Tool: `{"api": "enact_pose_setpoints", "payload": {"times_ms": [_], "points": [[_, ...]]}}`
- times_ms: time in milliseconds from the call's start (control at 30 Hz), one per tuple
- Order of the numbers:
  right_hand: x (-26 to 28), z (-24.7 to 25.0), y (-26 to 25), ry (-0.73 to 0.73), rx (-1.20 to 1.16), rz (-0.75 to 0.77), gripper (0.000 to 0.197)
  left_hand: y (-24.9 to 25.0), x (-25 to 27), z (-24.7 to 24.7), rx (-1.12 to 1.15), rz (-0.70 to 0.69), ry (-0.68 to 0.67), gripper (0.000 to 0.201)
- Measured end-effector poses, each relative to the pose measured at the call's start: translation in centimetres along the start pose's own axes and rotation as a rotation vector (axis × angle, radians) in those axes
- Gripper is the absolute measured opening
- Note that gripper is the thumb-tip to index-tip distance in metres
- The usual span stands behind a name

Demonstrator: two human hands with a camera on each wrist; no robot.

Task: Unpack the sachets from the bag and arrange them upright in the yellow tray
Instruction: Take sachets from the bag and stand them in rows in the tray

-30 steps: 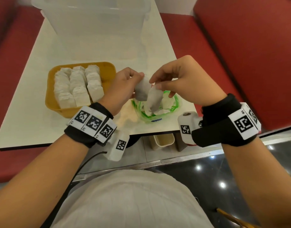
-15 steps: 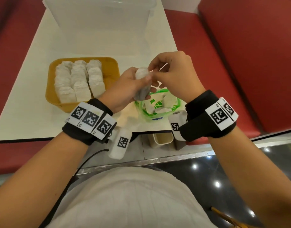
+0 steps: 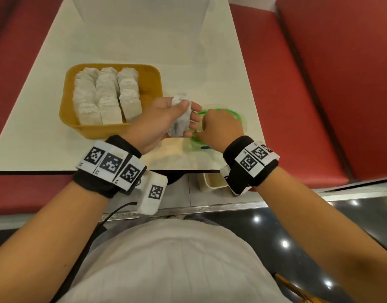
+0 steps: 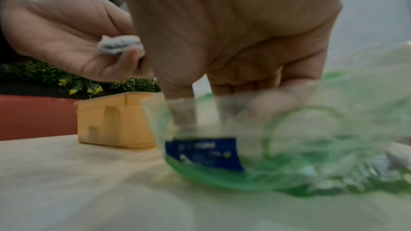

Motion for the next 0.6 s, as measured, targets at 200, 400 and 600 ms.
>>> {"api": "enact_pose_setpoints", "payload": {"times_ms": [200,400,600], "points": [[0.2,0.9,2.9,0.083,-0.369,-0.018,0.022,-0.9,0.0,-0.1,-0.086,0.065,-0.002,0.031],[2.0,3.3,6.3,0.178,-0.849,0.000,0.005,-0.5,-0.4,0.4,0.042,0.103,0.090,0.026],[2.8,4.0,6.7,0.092,-1.321,0.102,0.020,0.0,-0.5,-0.7,0.066,0.115,0.144,0.025]]}}
Point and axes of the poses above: each hand's wrist, its own x-axis away from the middle knuckle, its own z-axis out of the back of the hand, y = z × x, the point moved 4 cm from there along -x, towards the middle knuckle, and after that the axes turned 15 degrees about x, right-handed, at the moved point
